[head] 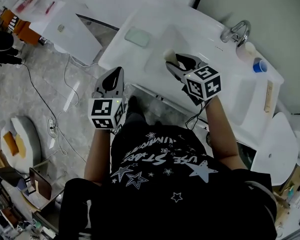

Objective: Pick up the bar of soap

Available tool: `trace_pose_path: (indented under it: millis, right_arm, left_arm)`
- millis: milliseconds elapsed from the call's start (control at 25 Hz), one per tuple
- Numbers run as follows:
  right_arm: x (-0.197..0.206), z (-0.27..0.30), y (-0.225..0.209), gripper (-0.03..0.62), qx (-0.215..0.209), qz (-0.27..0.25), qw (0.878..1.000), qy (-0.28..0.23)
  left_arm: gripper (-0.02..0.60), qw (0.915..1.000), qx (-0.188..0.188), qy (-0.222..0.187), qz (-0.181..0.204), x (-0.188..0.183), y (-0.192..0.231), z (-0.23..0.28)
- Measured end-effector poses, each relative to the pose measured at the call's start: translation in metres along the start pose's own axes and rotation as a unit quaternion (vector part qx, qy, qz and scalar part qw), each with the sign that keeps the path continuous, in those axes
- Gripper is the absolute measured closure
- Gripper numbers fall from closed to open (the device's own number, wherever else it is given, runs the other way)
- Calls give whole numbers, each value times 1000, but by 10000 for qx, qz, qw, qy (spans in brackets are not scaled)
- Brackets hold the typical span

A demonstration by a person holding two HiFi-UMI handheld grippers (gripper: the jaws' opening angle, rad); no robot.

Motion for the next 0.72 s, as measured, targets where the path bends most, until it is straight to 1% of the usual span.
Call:
trace_pose_path:
  millis: [120, 280, 440, 720]
  right_arm:
    - [11, -11, 6, 413, -16, 4, 10000, 3]
    - [24, -27, 10, 413, 73, -150, 9999, -21]
    - [36, -39, 10, 413, 110, -201, 9997, -38]
    - [52, -57, 19, 413, 179, -165, 9997, 2]
  left_arm:
    - [572, 10000, -17, 7, -17, 4, -12, -10]
    - [572, 9997, -44, -86, -236, 7, -26, -24]
    - [571, 9996, -80, -116, -262, 7, -40, -36]
    - [572, 9989, -120, -115, -442, 17, -52, -64]
Point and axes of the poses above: the fingertips, and each gripper's own axes: z forward along the fingers, y to its left, x out of its underside, the point moved 5 cm from there along -z, backward along the fingers
